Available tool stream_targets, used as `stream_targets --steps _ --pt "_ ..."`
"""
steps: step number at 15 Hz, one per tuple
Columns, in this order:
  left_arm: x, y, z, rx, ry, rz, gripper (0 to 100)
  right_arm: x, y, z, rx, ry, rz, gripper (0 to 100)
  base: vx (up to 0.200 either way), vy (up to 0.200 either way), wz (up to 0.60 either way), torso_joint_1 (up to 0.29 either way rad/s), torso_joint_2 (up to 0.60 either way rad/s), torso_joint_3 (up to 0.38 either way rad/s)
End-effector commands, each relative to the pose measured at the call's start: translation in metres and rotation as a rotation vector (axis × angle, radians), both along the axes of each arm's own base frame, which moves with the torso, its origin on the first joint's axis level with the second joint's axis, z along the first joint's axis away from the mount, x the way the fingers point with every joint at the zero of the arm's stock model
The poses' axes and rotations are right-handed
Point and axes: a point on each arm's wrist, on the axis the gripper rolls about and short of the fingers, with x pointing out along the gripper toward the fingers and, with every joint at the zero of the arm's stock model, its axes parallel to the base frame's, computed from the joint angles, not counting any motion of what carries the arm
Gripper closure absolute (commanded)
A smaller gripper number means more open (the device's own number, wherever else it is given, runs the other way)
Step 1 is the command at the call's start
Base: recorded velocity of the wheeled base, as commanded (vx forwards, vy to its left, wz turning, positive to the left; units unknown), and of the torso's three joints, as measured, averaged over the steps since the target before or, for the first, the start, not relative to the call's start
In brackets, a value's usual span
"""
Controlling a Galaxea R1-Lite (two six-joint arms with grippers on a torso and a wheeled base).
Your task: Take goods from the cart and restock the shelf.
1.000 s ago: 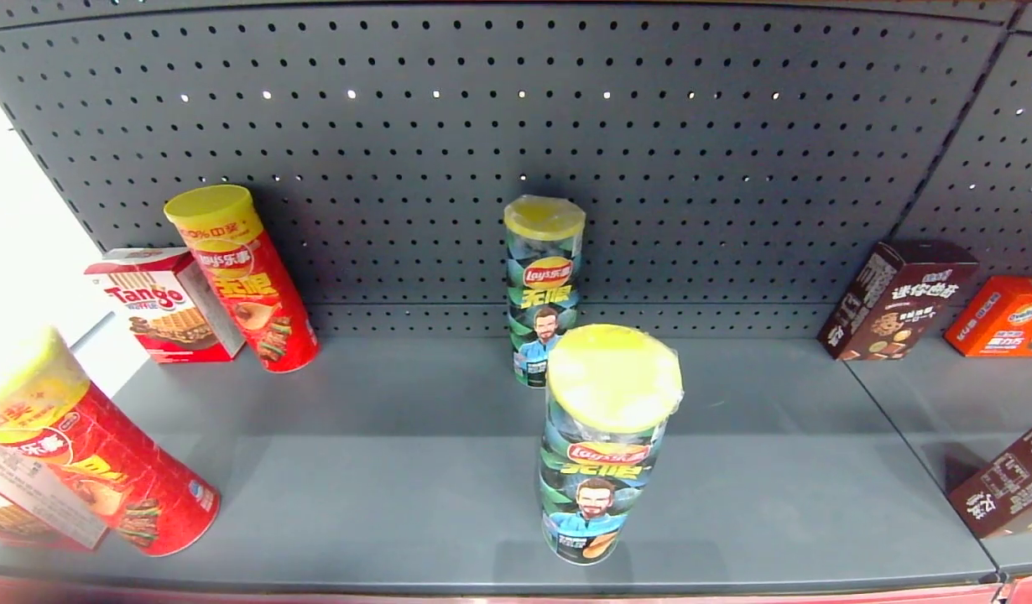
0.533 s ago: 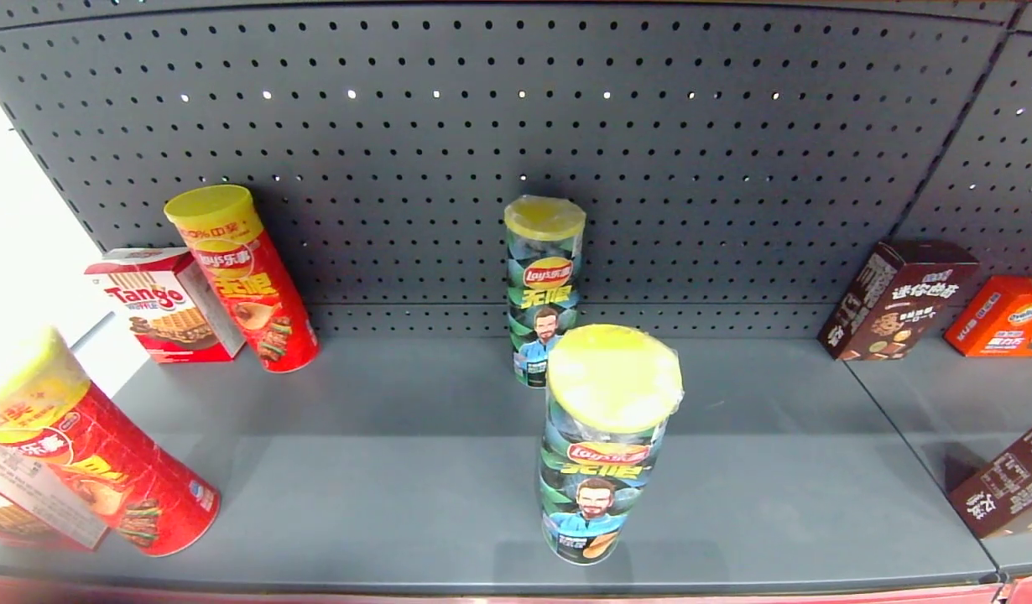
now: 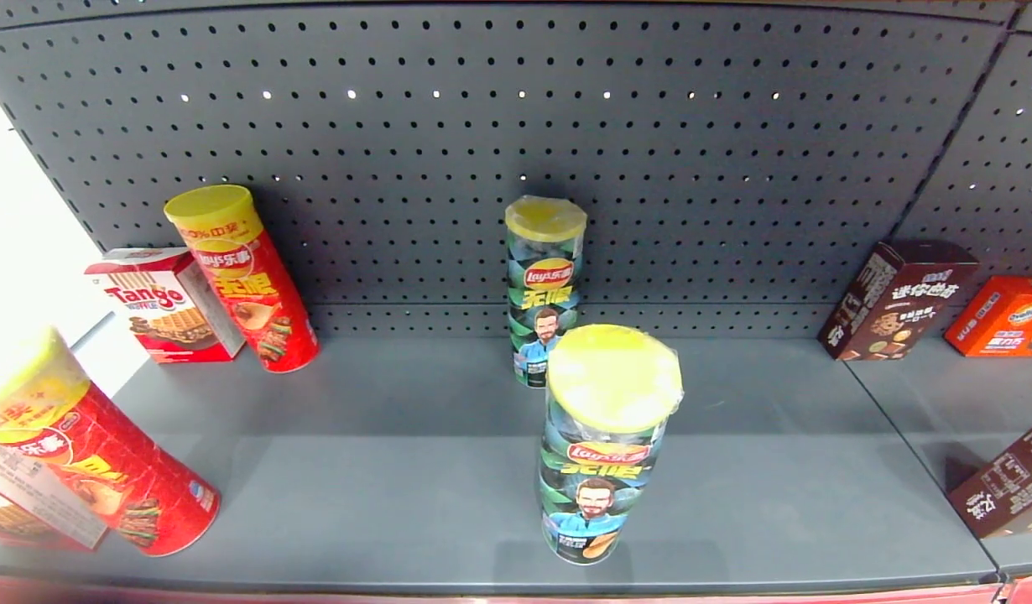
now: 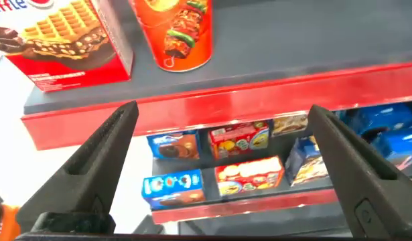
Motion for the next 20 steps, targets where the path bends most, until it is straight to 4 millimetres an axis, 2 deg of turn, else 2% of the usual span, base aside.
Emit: stream_targets --steps 1,3,12,13,14,15,19,20 --pt "-0.002 0.000 0.000 -0.017 -0.019 0.004 0 0.000 0.000 0.000 0.000 0.001 0.000 0 0.000 0.000 0.00 0.000 0.00 0.000" --pt "-0.003 0.000 -0.001 -0.020 -0.038 0.055 0 0.000 0.000 0.000 0.000 0.001 0.000 0 0.000 0.000 0.00 0.000 0.00 0.000" --pt "-0.003 0.001 0.000 -0.035 -0.058 0.065 0 0.000 0.000 0.000 -0.012 -0.004 0.016 0 0.000 0.000 0.00 0.000 0.00 0.000" --pt "-0.003 0.000 0.000 -0.029 -0.060 0.060 0 -0.002 -0.001 0.055 0.012 -0.061 -0.014 0 0.000 0.000 0.00 0.000 0.00 0.000" --pt "-0.003 0.000 0.000 -0.021 -0.061 0.059 0 0.012 0.003 0.090 0.034 0.005 -0.006 0 0.000 0.000 0.00 0.000 0.00 0.000" --pt "-0.003 0.000 0.000 -0.016 -0.059 0.050 0 0.024 0.007 0.114 0.031 0.018 0.017 0 0.000 0.000 0.00 0.000 0.00 0.000" --pt "-0.003 0.000 0.000 -0.016 -0.061 0.032 0 0.061 0.021 0.171 -0.072 0.012 0.102 0 0.000 0.000 0.00 0.000 0.00 0.000" --pt "-0.003 0.000 0.000 -0.016 -0.061 0.032 0 0.068 0.025 0.176 -0.092 0.015 0.135 0 0.000 0.000 0.00 0.000 0.00 0.000"
